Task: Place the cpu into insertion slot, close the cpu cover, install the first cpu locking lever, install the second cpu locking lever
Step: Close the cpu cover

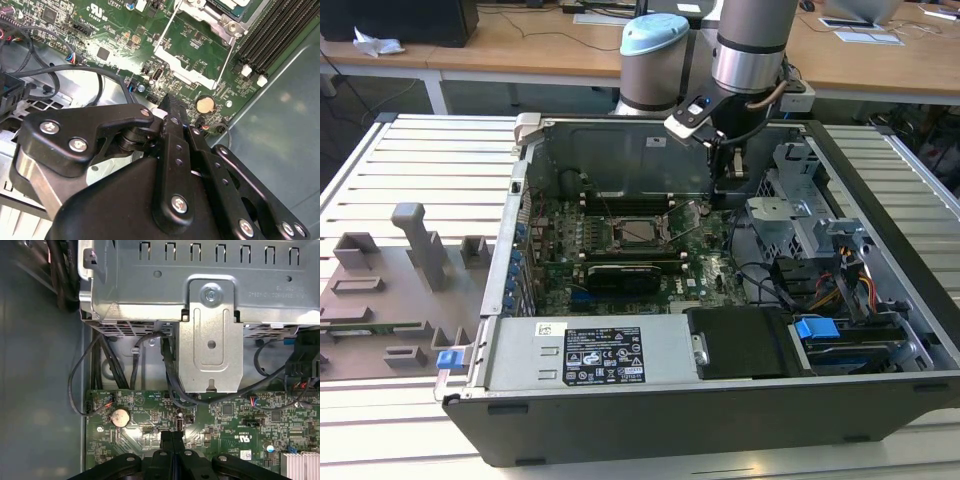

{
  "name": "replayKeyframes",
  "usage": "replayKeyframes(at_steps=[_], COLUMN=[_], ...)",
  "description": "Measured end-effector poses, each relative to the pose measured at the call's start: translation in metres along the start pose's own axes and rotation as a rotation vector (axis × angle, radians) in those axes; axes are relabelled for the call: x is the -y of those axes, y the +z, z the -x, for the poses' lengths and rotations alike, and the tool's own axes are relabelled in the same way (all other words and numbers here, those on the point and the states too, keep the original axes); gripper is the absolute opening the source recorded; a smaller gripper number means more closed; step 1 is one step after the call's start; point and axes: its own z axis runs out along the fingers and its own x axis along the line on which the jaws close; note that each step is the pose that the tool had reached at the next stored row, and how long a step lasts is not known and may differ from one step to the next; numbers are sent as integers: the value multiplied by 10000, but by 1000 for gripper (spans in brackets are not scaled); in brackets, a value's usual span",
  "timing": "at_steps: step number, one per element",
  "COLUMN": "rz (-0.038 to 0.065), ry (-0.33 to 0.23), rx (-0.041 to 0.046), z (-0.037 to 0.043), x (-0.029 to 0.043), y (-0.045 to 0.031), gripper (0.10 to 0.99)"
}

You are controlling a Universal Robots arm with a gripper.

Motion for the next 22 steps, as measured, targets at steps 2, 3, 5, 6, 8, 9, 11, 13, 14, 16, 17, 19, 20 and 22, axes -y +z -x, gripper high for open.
replayKeyframes(at_steps=[2, 3, 5, 6, 8, 9, 11, 13, 14, 16, 17, 19, 20, 22], rz=[0, 0, -1, 0, 0, 0, 0, 0, 0, 0, 0, -1, 0, 0], ry=[0, 0, 0, 0, 0, 0, 0, 0, 1, 1, 1, 1, 1, 1], rx=[0, -1, 0, -1, 0, 0, 1, 0, 0, -1, 0, 0, 0, -1], z=[-1, -1, -1, -2, -2, -2, -3, -4, -4, -5, -5, -6, -6, -7], x=[1, 1, 1, 1, 2, 2, 2, 3, 3, 3, 4, 4, 5, 13], y=[20, 28, 37, 42, 54, 62, 79, 95, 106, 123, 134, 148, 163, 179], gripper=[106, 106, 106, 106, 106, 106, 106, 106, 106, 106, 106, 106, 106, 106])
